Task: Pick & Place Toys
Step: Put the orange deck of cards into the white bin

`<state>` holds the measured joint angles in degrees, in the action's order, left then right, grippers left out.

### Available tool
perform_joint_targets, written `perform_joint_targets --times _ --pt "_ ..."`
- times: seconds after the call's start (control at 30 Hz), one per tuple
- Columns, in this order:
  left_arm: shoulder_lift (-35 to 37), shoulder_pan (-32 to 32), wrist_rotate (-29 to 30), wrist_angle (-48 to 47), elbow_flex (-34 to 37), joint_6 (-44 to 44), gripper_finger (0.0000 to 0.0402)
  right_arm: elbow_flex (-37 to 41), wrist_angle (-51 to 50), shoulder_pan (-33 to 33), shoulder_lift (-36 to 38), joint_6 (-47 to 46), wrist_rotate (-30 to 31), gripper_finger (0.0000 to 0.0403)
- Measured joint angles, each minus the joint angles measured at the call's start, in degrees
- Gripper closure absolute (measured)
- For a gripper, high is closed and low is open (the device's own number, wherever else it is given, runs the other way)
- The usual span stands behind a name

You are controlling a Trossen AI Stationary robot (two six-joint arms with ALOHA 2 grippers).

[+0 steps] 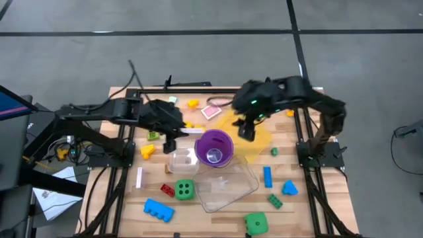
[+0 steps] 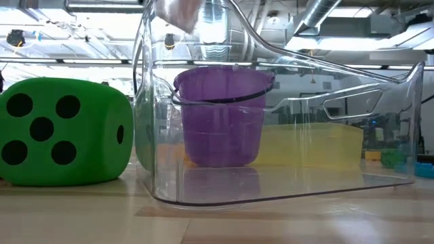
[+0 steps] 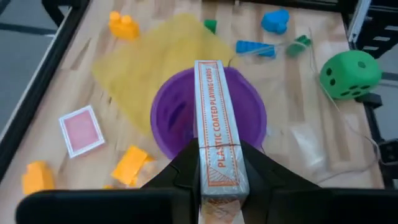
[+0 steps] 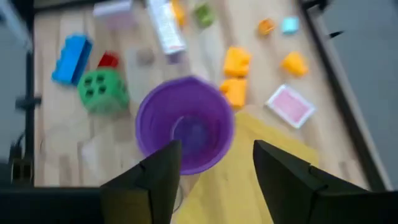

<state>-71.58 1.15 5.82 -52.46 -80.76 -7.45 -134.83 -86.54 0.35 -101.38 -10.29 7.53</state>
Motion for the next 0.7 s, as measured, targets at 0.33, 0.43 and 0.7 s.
perform_joint_targets --times 0.33,0.43,0.7 --pt "16.74 2.1 0.88 7.78 22.95 -2.1 0.0342 0.01 -0.62 0.02 9.79 -8.0 10.08 0.0206" --pt "21.08 3.5 1.15 15.19 31.83 0.83 0.0342 0.01 -0.77 0.49 11.52 -10.26 11.99 0.0209" --pt "24.64 4.07 1.37 36.99 51.32 1.16 0.0342 0.01 -1.78 2.59 12.78 -14.94 13.99 0.0211"
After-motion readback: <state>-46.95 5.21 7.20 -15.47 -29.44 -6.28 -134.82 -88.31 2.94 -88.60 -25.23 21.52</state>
